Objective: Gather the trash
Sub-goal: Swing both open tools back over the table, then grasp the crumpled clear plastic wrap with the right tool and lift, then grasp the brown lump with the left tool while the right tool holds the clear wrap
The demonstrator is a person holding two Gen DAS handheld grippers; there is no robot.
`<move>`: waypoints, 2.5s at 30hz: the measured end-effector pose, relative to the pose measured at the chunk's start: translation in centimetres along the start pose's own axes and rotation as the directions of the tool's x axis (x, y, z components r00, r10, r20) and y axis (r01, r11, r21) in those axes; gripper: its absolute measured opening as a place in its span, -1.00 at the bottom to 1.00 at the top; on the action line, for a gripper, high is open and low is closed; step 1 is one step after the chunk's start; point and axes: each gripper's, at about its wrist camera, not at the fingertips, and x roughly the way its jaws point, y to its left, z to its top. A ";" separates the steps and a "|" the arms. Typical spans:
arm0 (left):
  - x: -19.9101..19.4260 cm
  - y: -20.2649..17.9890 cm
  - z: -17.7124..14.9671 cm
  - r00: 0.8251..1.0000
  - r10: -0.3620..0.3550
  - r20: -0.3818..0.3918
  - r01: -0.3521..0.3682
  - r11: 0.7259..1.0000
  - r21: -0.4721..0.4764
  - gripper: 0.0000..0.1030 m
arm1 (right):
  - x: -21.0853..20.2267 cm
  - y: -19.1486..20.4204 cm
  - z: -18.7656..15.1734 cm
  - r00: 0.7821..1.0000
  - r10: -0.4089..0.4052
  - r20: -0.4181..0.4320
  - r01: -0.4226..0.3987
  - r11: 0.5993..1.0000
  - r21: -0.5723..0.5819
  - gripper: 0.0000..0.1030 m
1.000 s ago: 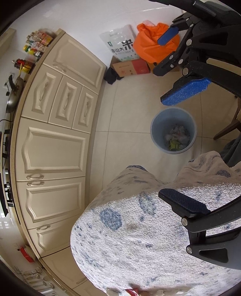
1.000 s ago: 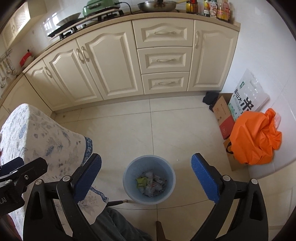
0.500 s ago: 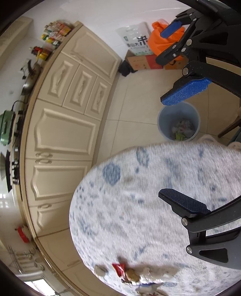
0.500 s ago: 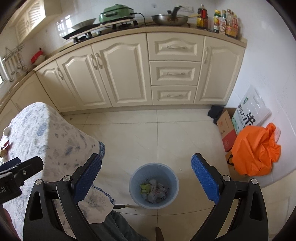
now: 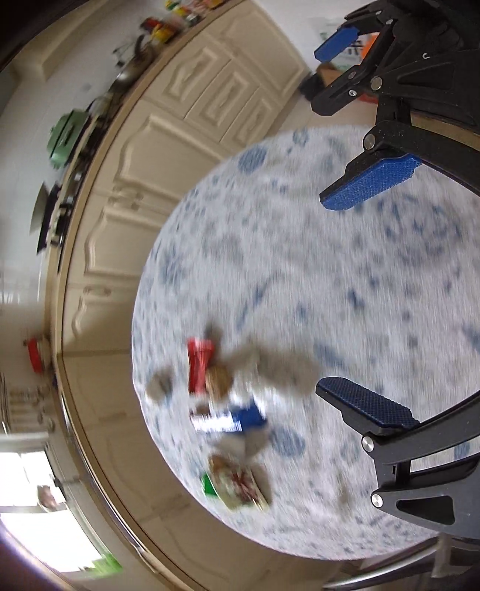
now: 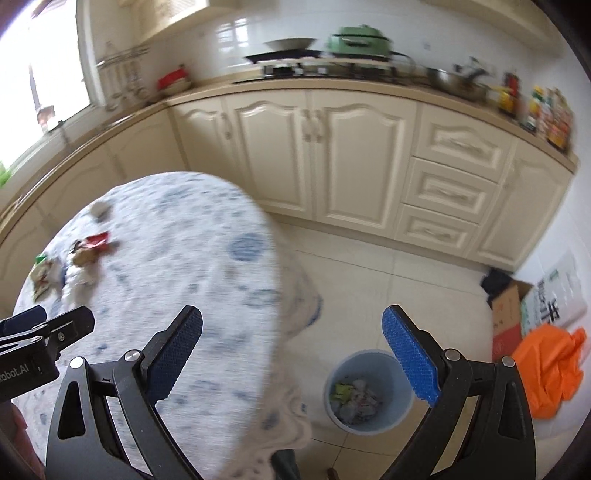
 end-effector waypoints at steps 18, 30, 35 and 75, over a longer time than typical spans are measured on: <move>-1.3 16.6 -0.6 0.975 0.216 -0.045 -0.218 0.911 -0.350 0.76 | 6.1 17.9 3.3 0.944 0.277 -0.179 -0.320 0.900 -0.294 0.93; 2.5 19.8 -0.9 0.968 0.230 -0.099 -0.250 0.891 -0.378 0.76 | 10.0 23.1 1.9 0.921 0.271 -0.278 -0.370 0.832 -0.414 -0.12; 3.2 20.0 -1.4 0.969 0.219 -0.111 -0.245 0.891 -0.382 0.76 | 9.5 21.2 0.9 0.879 0.366 -0.306 -0.463 0.812 -0.357 -0.81; 8.6 9.7 9.7 0.991 -0.021 -0.132 -0.014 0.967 -0.256 0.75 | 9.0 10.7 6.3 0.937 0.320 -0.141 -0.346 0.908 -0.235 -0.51</move>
